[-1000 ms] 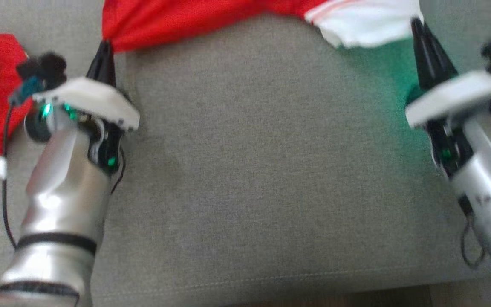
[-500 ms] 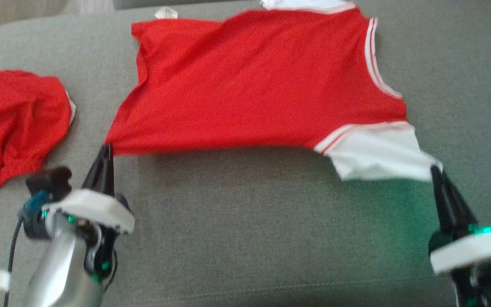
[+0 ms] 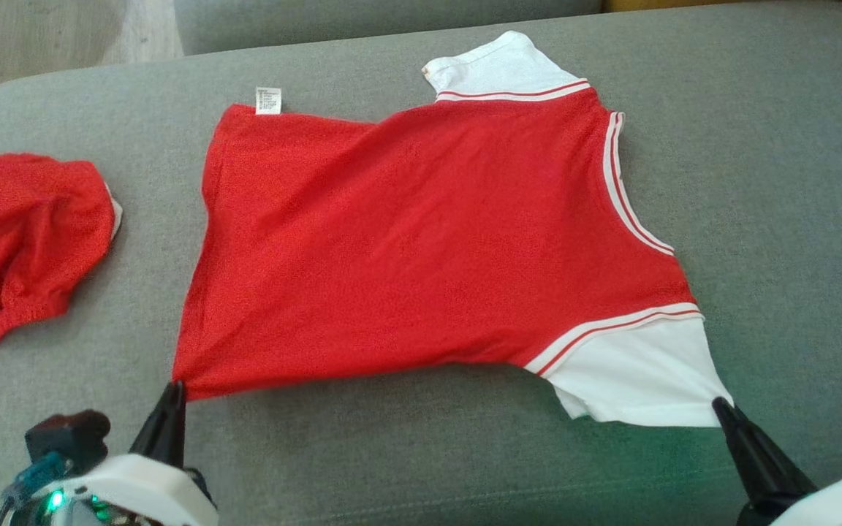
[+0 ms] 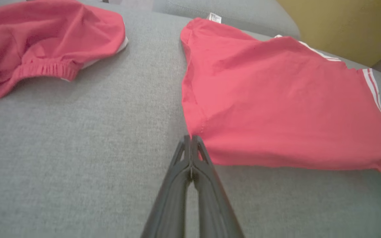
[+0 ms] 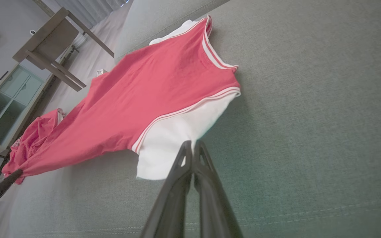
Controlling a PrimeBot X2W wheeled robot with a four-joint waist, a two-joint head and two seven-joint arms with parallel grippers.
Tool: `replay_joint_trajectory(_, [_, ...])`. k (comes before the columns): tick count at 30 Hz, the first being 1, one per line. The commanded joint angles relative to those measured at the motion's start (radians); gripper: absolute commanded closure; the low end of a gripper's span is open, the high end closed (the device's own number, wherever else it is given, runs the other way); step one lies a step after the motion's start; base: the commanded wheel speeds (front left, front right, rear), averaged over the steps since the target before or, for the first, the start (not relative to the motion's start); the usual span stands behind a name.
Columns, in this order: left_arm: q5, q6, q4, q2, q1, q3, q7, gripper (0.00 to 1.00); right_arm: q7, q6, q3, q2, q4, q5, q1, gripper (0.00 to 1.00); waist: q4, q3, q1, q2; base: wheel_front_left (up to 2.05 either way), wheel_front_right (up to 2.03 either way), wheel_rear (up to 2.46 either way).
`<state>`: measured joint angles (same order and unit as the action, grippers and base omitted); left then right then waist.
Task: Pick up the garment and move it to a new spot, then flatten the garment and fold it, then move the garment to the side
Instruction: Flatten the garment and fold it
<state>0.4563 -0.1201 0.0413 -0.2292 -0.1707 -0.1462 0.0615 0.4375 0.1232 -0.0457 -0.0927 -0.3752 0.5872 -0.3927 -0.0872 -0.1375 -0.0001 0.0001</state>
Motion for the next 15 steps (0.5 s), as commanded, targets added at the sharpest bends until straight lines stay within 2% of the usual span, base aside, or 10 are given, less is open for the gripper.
replay_joint_trajectory(1, [0.004, -0.012, 0.057, -0.024, 0.021, 0.045, 0.017, 1.00, 0.011, 0.008, 0.002, -0.010, -0.048, -0.010, 0.017, 1.00, 0.001, -0.002, 0.0001, -0.0001, 0.00, 0.00, 0.00])
replay_joint_trajectory(7, [0.021, -0.020, 0.122, -0.052, 0.029, 0.027, 0.141, 1.00, 0.044, 0.008, -0.029, 0.005, -0.018, -0.004, 0.088, 1.00, 0.005, -0.025, 0.0001, -0.0001, 0.00, 0.00, 0.00])
replay_joint_trajectory(11, [0.054, 0.001, 0.095, -0.088, 0.110, 0.022, 0.251, 1.00, 0.065, 0.008, -0.042, -0.018, 0.059, -0.007, 0.203, 1.00, 0.012, -0.063, 0.0001, -0.0001, 0.00, 0.00, 0.00])
replay_joint_trajectory(15, [0.109, 0.024, 0.063, -0.097, 0.205, 0.020, 0.336, 1.00, 0.080, 0.008, -0.047, -0.045, 0.134, -0.005, 0.308, 1.00, 0.024, -0.104, 0.0001, -0.0001, 0.00, 0.00, 0.00])
